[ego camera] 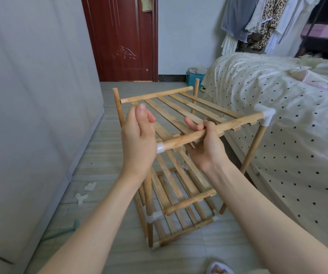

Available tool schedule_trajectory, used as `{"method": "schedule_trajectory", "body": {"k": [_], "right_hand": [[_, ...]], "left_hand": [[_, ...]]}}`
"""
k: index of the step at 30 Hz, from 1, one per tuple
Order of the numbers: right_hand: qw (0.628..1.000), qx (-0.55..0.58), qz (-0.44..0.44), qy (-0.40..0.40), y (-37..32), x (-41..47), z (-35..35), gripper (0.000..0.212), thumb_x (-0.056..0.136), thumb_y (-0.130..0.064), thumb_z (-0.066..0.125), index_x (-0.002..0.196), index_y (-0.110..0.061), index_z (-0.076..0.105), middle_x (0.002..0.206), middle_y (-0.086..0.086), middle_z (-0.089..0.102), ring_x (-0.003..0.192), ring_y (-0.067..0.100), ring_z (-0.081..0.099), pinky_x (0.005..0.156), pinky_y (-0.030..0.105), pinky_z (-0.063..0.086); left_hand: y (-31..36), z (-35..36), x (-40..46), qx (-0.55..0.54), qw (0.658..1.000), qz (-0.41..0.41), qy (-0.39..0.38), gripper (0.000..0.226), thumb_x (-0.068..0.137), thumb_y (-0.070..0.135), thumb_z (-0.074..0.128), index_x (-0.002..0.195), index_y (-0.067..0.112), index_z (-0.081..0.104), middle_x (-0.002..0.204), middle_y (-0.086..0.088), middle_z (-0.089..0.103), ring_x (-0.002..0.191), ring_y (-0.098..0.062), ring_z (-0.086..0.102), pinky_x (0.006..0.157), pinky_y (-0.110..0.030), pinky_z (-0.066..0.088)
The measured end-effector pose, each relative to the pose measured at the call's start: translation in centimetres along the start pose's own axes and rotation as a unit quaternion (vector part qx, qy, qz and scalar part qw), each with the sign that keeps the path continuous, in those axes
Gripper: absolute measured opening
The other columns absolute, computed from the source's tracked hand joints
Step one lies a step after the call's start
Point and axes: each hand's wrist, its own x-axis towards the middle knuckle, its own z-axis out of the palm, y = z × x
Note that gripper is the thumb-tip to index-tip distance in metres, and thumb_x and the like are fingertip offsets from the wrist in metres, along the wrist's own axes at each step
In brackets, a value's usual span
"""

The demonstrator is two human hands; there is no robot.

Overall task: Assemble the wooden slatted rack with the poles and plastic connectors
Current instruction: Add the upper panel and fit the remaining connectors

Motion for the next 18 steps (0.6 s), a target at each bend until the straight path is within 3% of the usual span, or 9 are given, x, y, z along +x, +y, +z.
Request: {"method": "schedule_trajectory", "body": {"k": [5, 9, 12, 14, 18], "right_hand": [[1.0, 0.007, 0.01, 0.007, 0.0, 0.5, -0.1, 0.036, 0.097, -0.023, 0.045, 0.061, -0.019, 0.041, 0.107, 0.006, 0.071, 0.119, 0.025, 0.052, 0.1, 0.04, 0.044], [1.0, 0.015, -0.007, 0.011, 0.2, -0.1, 0.3, 0.033, 0.097, -0.024, 0.046, 0.066, -0.017, 0.043, 0.106, 0.006, 0.07, 0.111, 0.023, 0.056, 0.089, 0.035, 0.05], [0.999, -0.009, -0.035, 0.029, 1.3, -0.9, 0.7, 0.023, 0.097, -0.031, 0.047, 0.097, -0.009, 0.054, 0.096, 0.007, 0.055, 0.094, 0.025, 0.053, 0.091, 0.04, 0.05], [0.997, -0.043, -0.046, 0.046, 2.0, -1.4, 0.9, 0.033, 0.098, -0.032, 0.045, 0.121, -0.01, 0.049, 0.097, 0.008, 0.051, 0.089, 0.023, 0.054, 0.088, 0.04, 0.049], [0.999, -0.01, -0.028, 0.017, 1.0, -2.1, 0.9, 0.034, 0.101, -0.024, 0.04, 0.132, -0.009, 0.036, 0.122, 0.018, 0.054, 0.071, 0.021, 0.066, 0.085, 0.042, 0.055]], "left_hand": [[-0.5, 0.3, 0.2, 0.002, 1.0, -0.019, -0.006, 0.035, 0.102, 0.028, 0.024, 0.07, 0.026, 0.039, 0.059, 0.002, 0.039, 0.051, -0.015, 0.038, 0.051, -0.03, 0.033], [-0.3, 0.3, 0.0, -0.002, 1.0, -0.019, -0.005, 0.036, 0.102, 0.028, 0.024, 0.069, 0.026, 0.039, 0.058, 0.002, 0.038, 0.05, -0.014, 0.037, 0.05, -0.029, 0.033], [0.1, 0.3, -0.2, -0.002, 1.0, -0.026, -0.001, 0.037, 0.103, 0.027, 0.025, 0.068, 0.024, 0.039, 0.056, 0.003, 0.037, 0.048, -0.013, 0.037, 0.049, -0.029, 0.033], [0.3, 0.1, -0.4, 0.001, 1.0, -0.029, -0.001, 0.037, 0.103, 0.028, 0.025, 0.069, 0.024, 0.04, 0.055, 0.004, 0.037, 0.048, -0.01, 0.036, 0.049, -0.03, 0.033], [0.6, 0.0, -1.1, 0.001, 0.999, -0.033, -0.003, 0.036, 0.102, 0.032, 0.027, 0.07, 0.025, 0.042, 0.054, 0.007, 0.036, 0.048, -0.01, 0.036, 0.05, -0.036, 0.035]]}}
